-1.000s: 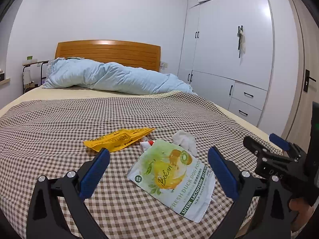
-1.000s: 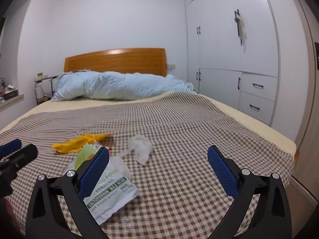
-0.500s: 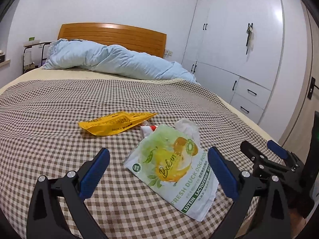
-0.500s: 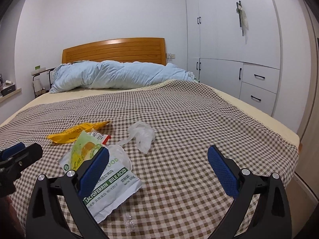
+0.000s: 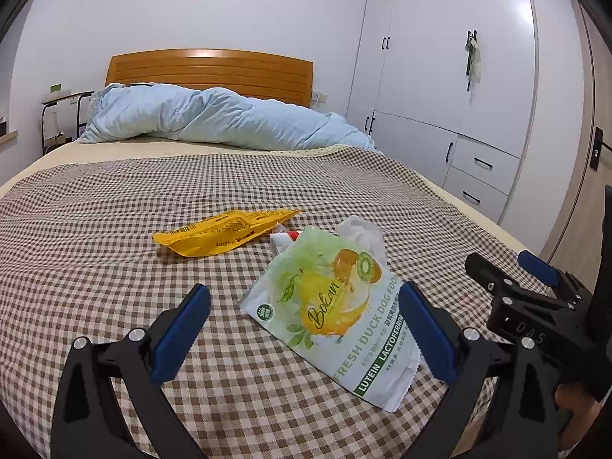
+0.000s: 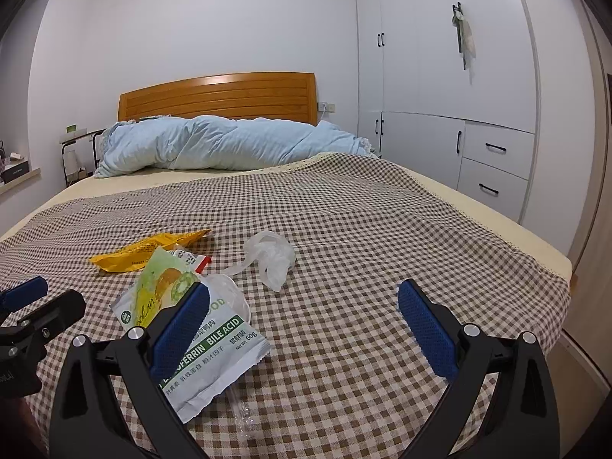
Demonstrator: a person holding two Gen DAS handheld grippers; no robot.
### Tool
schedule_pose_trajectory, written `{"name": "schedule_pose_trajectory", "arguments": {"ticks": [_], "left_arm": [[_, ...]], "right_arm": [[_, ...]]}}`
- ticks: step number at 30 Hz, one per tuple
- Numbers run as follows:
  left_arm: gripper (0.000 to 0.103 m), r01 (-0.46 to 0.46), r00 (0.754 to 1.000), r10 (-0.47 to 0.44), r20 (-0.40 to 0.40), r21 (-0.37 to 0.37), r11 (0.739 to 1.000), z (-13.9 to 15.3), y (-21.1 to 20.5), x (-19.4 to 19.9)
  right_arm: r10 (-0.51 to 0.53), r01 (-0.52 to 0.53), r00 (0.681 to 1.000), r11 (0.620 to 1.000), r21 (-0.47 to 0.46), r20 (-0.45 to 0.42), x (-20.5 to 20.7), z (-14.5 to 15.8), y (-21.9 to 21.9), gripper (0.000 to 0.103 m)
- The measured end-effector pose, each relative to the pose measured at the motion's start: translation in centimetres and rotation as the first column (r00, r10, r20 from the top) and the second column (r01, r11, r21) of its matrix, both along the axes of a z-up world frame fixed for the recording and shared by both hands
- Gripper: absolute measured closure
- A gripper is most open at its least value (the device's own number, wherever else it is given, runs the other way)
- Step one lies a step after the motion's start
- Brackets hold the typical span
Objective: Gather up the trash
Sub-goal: 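Reach both open tools toward the yellow packet and clear wrap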
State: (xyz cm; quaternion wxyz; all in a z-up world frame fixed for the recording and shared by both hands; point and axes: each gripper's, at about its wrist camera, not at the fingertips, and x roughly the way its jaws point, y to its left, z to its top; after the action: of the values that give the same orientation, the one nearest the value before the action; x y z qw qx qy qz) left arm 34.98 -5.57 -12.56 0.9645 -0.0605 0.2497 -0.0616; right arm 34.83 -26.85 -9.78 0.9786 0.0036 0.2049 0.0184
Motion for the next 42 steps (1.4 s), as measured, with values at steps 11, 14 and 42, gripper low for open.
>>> {"name": "schedule_pose_trajectory", "arguments": {"ticks": [11,14,42], "left_arm": [[0.008,0.0,1.0,0.001,-0.012,0.045,0.999,-0.7,-0.3,0.0],[0.008,-0.002,1.0,0.003,-0.016,0.051,0.999,-0.9,-0.2,0.0],[0.008,-0.005,0.999,0.007,-0.052,0.042,0.999,-1.7,0.2,0.6]], "right_arm": [[-0.018,0.019,1.0,0.999,0.035,-0.016,-0.2,-0.2,-1.0,0.008],[-0.009,0.01,0.999,0.999,0.045,-0.032,0.0,-0.4,-1.1,0.008],[0.042,-0.018,0.99,0.985,0.174,-0.137,1.1,-1.1,-1.8,0.008]]}}
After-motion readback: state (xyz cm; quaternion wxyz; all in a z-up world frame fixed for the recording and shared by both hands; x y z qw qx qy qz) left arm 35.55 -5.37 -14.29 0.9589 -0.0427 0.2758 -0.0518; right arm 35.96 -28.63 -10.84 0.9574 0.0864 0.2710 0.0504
